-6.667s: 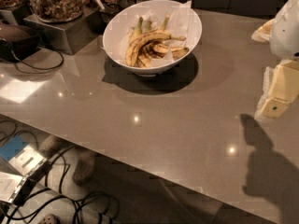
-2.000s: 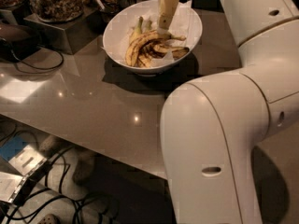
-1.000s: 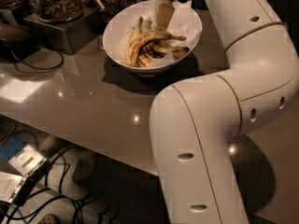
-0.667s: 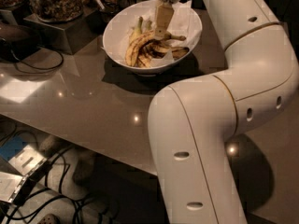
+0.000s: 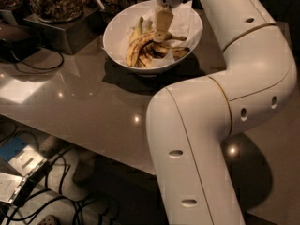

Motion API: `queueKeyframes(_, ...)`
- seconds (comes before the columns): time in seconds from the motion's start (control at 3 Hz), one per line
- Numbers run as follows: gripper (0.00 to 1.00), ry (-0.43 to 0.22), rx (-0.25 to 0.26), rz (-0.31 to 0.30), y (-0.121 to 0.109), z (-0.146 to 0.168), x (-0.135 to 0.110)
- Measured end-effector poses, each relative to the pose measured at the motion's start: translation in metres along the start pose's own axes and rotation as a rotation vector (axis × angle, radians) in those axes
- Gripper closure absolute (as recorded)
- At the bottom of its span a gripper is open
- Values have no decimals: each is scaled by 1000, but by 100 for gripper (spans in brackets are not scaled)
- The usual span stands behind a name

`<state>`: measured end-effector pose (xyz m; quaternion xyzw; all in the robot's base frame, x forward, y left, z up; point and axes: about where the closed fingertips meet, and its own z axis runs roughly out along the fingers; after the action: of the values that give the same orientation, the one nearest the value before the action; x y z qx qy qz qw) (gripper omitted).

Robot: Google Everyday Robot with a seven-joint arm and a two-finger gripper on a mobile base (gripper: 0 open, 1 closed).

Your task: Pick banana from white bowl

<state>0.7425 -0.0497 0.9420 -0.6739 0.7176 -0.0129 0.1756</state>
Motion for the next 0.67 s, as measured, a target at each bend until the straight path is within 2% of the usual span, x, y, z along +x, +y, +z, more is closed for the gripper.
queueKeyframes(0.33,39,3,-16,-3,1,7,1)
queueKeyframes(0.67,39,4,-31,-6,3,13,1)
